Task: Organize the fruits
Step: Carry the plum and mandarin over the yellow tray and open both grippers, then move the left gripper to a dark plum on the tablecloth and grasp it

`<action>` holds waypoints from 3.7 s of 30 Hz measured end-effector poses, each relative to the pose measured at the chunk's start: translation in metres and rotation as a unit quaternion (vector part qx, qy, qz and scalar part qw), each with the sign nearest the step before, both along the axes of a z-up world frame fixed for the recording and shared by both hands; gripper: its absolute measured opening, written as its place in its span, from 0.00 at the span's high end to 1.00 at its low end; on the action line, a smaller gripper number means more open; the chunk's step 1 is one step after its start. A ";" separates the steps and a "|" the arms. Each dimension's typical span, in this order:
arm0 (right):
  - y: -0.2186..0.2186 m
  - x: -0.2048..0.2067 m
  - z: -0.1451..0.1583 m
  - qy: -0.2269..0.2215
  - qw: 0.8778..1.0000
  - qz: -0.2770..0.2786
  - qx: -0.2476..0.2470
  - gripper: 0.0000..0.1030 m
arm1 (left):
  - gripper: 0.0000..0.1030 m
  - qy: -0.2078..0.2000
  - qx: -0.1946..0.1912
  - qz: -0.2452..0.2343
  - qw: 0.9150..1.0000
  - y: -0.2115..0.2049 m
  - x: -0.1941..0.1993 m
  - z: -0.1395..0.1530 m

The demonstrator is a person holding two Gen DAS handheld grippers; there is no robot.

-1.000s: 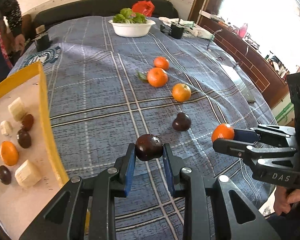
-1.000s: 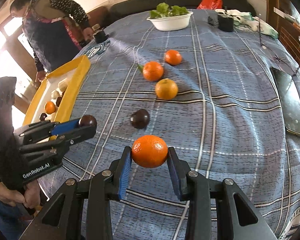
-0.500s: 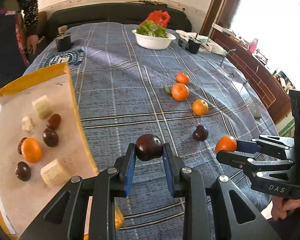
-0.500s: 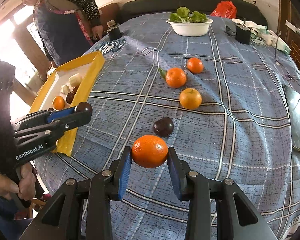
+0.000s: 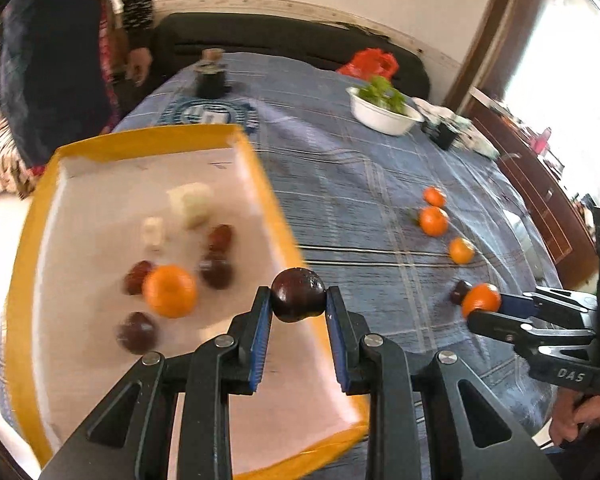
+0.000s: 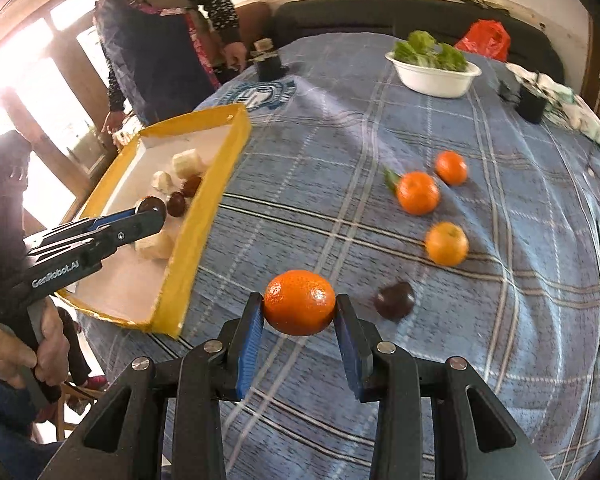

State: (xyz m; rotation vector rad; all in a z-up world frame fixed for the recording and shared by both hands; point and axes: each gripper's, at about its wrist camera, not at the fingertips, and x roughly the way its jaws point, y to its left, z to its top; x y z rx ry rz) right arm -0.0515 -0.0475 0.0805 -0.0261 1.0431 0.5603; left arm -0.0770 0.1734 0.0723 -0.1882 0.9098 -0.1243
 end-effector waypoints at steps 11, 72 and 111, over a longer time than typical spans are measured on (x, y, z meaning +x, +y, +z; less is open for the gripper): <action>0.082 -0.003 0.008 0.003 0.995 0.094 0.022 0.61 | 0.75 0.016 0.007 0.060 0.998 0.075 -0.012 -0.010; 0.047 -0.006 -0.001 0.067 0.979 0.135 0.136 0.60 | 0.47 0.038 0.049 0.180 0.982 0.060 -0.054 0.007; -0.140 0.004 -0.009 0.080 0.974 -0.186 0.102 0.58 | 0.43 0.024 -0.020 -0.064 0.997 -0.101 0.005 0.015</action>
